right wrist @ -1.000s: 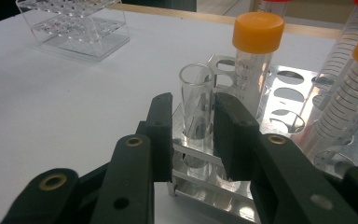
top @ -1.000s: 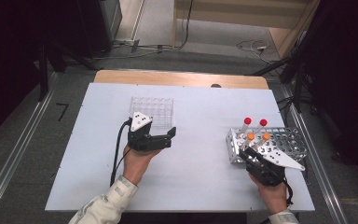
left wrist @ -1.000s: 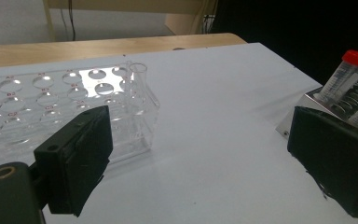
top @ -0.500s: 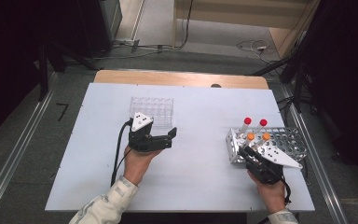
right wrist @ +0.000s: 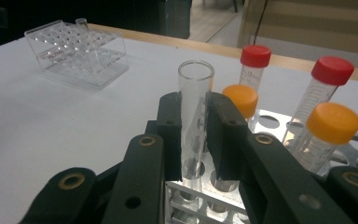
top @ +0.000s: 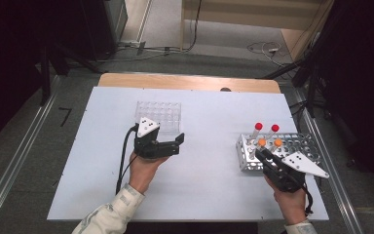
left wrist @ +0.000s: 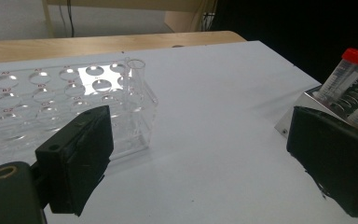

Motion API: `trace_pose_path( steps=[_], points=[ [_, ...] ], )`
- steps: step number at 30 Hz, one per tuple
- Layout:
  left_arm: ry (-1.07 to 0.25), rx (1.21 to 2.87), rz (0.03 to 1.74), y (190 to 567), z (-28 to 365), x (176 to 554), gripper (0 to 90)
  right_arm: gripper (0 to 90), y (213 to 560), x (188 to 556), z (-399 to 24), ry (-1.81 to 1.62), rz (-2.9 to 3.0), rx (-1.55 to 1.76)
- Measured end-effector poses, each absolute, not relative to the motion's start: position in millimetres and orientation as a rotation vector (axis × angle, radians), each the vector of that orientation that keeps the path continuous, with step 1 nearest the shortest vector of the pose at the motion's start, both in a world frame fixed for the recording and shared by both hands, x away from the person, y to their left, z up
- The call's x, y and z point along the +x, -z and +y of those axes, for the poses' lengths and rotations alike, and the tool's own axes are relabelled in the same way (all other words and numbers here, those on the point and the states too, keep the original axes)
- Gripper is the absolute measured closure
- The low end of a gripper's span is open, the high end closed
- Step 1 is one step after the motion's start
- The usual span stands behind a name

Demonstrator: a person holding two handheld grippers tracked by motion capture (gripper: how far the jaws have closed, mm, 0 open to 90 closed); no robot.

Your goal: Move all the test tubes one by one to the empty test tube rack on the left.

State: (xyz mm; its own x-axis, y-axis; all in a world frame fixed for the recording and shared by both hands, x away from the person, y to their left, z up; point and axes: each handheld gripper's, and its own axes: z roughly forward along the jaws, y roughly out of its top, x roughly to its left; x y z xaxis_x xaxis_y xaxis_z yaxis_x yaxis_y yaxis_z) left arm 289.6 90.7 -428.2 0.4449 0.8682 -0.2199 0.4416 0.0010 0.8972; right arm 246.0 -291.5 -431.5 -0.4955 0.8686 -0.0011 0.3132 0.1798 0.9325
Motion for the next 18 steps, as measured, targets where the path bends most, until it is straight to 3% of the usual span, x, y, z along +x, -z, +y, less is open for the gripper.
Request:
trace_pose_path(
  steps=[18],
  points=[
    [-0.484, 1.637, 1.157, 428.3, 86.8, 288.0, 7.8, 73.5, 420.9, 244.0, -257.2, -1.395, 1.986, 1.017]
  ],
)
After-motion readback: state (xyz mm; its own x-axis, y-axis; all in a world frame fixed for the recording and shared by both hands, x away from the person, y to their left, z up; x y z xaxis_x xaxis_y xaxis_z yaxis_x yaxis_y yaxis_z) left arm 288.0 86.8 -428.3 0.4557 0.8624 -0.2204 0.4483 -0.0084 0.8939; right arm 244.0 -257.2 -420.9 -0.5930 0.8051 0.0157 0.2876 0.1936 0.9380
